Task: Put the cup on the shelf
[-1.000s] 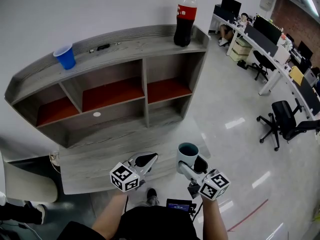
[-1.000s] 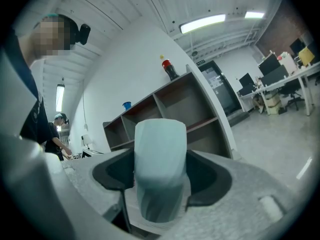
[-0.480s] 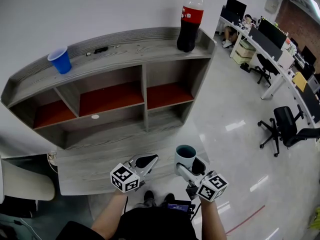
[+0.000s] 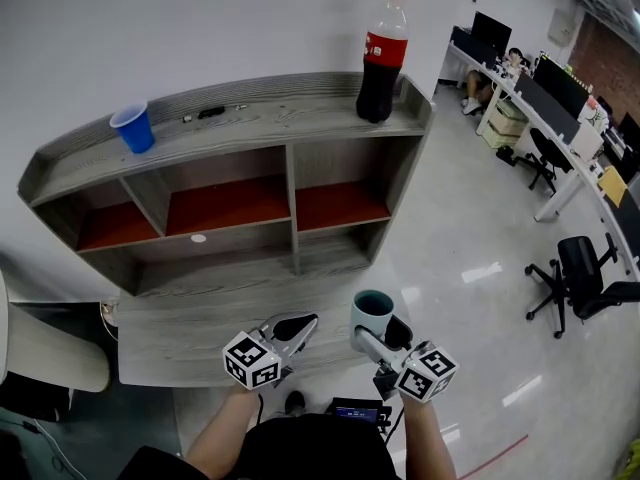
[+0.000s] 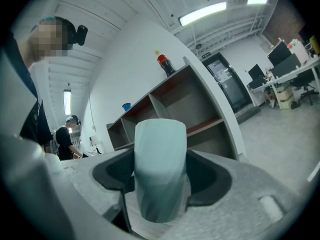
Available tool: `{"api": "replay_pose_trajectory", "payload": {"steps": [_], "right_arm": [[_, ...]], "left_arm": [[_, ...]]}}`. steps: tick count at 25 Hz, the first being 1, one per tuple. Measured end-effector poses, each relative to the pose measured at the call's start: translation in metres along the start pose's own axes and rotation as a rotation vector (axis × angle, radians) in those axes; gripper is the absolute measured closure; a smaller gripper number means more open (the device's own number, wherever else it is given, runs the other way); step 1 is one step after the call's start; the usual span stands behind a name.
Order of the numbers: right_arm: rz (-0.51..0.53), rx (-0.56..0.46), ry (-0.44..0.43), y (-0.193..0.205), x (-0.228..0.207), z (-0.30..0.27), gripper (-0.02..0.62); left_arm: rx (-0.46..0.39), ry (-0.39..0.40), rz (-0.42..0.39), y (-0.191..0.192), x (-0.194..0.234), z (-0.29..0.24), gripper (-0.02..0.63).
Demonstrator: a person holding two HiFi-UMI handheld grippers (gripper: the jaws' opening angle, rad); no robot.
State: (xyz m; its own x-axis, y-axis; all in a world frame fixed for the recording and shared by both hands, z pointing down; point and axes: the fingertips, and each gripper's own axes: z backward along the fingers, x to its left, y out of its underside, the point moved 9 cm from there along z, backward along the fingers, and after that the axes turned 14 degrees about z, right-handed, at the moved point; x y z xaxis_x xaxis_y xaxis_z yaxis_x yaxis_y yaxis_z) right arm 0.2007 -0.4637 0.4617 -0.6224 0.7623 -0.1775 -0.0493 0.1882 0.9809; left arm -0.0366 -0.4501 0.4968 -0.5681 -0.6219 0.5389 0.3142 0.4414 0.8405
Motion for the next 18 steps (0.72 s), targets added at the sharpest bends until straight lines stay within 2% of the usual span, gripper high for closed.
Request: {"api": "replay_pose_trajectory", "payload": {"steps": [18], "right_arm": [[-0.011, 0.004, -0.073, 0.0007, -0.0079, -0.0063, 0.27]], "left_arm": [[-0.023, -0.072, 0.003, 0.0037, -0.0053, 0.0027, 0.604]]}}
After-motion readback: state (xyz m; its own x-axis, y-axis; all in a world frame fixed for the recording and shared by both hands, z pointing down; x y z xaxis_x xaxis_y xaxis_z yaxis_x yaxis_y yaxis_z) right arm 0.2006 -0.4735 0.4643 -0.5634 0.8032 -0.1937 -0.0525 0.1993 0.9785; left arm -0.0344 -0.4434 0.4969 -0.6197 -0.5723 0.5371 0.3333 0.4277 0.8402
